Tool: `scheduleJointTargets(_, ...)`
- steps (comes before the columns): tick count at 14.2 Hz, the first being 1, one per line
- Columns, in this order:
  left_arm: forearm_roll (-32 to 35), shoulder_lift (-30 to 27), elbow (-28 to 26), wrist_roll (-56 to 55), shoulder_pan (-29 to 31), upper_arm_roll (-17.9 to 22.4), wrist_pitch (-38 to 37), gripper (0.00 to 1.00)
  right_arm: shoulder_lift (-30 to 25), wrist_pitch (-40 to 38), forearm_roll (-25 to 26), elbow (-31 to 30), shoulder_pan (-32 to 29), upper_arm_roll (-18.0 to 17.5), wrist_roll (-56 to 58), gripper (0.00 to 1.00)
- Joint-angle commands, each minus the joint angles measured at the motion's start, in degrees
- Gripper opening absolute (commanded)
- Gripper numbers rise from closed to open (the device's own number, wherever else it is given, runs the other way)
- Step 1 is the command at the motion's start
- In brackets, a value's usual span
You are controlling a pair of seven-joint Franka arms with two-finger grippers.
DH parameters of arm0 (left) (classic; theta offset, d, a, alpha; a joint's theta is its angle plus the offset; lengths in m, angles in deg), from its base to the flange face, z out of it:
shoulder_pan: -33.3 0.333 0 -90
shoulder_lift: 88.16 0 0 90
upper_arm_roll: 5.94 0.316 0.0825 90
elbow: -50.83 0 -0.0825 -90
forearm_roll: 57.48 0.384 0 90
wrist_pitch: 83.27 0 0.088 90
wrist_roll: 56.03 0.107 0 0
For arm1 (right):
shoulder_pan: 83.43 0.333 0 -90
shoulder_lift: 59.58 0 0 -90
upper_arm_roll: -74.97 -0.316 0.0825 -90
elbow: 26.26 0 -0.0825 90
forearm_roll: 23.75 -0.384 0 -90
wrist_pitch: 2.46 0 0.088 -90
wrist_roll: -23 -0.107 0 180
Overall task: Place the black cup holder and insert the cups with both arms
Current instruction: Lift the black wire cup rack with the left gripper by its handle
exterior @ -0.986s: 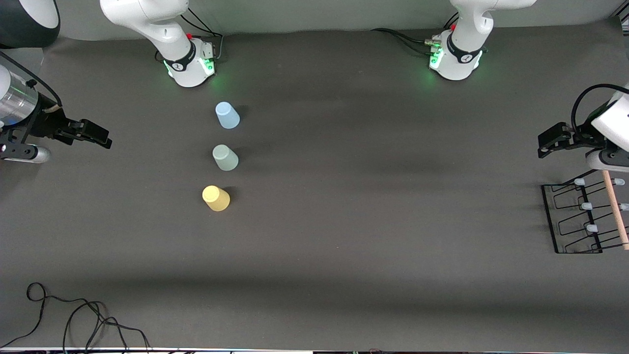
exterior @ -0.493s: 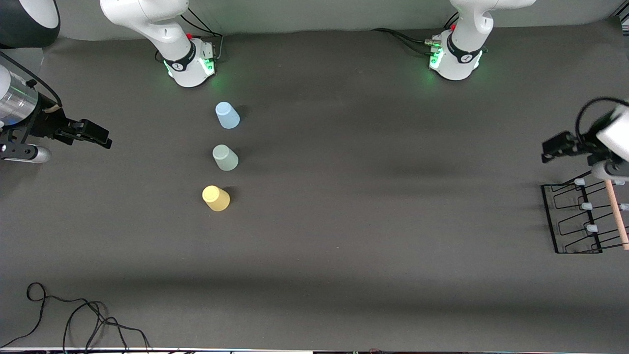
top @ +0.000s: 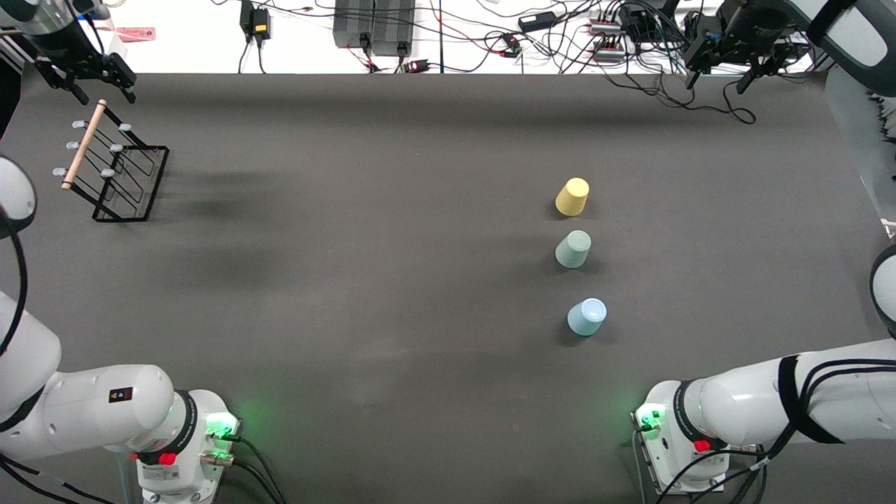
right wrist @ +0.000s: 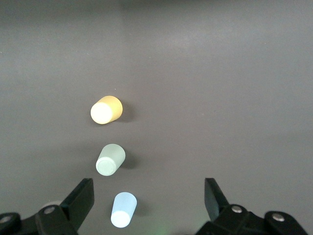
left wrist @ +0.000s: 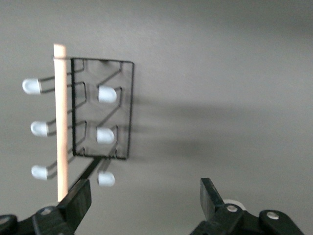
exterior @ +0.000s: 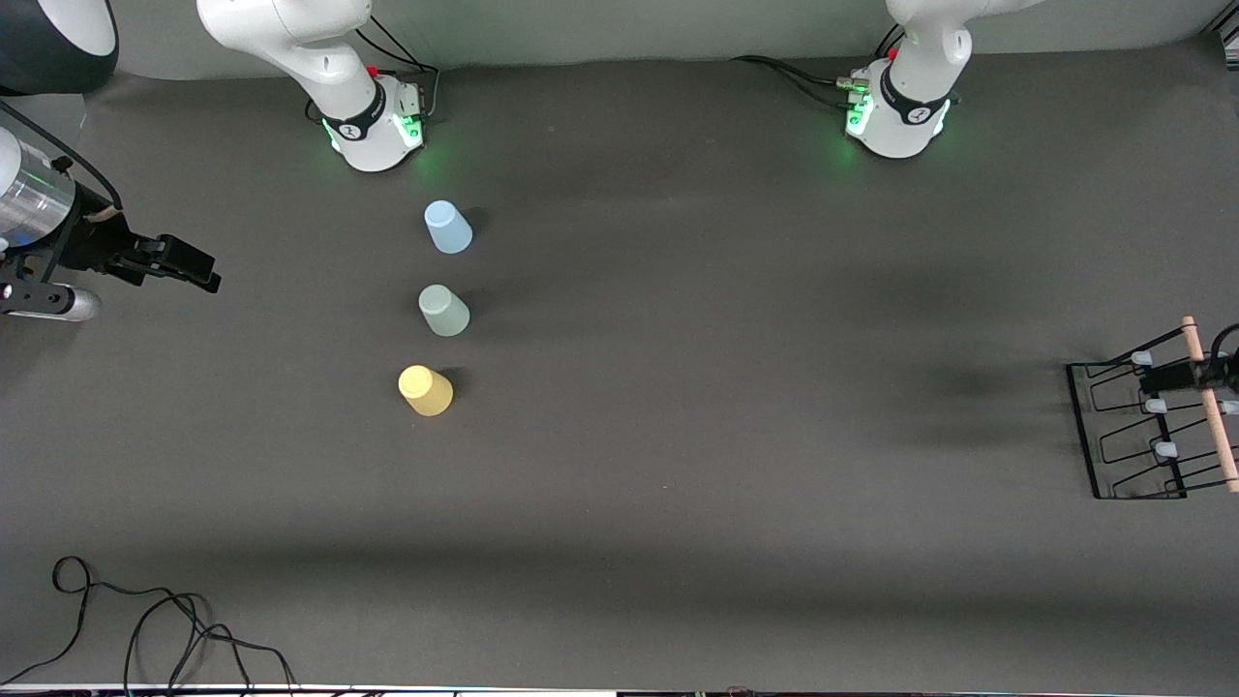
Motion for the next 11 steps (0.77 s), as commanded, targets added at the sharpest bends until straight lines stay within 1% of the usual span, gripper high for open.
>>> scheduleJointTargets(1, 0.88, 3.11, 2.23, 7.07, 3.68, -0.41, 1.17, 0.99, -0.95, -0.53, 0.47, -0.35, 0.04, -0.15, -0.62, 1.00)
scheduleJointTargets(3, 0.35, 5.83, 2.31, 10.36, 8.15, -0.49, 3.62, 0.99, -0.95, -0.53, 0.47, -0.35, 0.04, -0.15, -0.62, 1.00)
scheduleJointTargets(5, 0.44, 7.86, 1.70, 11.33, 9.23, -0.49, 7.22, 0.97, -0.95, -0.53, 0.47, -0.35, 0.04, -0.15, -0.62, 1.00)
scheduleJointTargets(6, 0.44, 8.57, 1.35, 11.33, 9.23, -0.49, 8.45, 0.91, -0.95, -0.53, 0.47, -0.35, 0.04, -0.15, -0.62, 1.00)
scheduleJointTargets(7, 0.53, 9.01, 1.17, 11.33, 9.32, -0.49, 8.99, 0.81, -0.95, -0.44, 0.47, -0.35, 0.04, -0.15, -0.62, 1.00)
scheduleJointTargets(9, 0.53, 9.98, 1.00, 12.20, 9.40, -0.49, 8.99, 0.66, -0.95, -0.53, 0.47, -0.35, 0.04, -0.15, -0.62, 1.00)
scheduleJointTargets(10, 1.05, 10.07, 0.65, 13.34, 9.40, -0.41, 8.99, 0.55, -1.04, -0.53, 0.47, -0.35, 0.04, -0.15, -0.62, 1.00)
scheduleJointTargets(11, 1.31, 9.98, 0.64, 14.40, 9.32, -0.41, 8.91, 0.40, -1.04, -0.53, 0.47, -0.35, 0.04, -0.15, -0.62, 1.00)
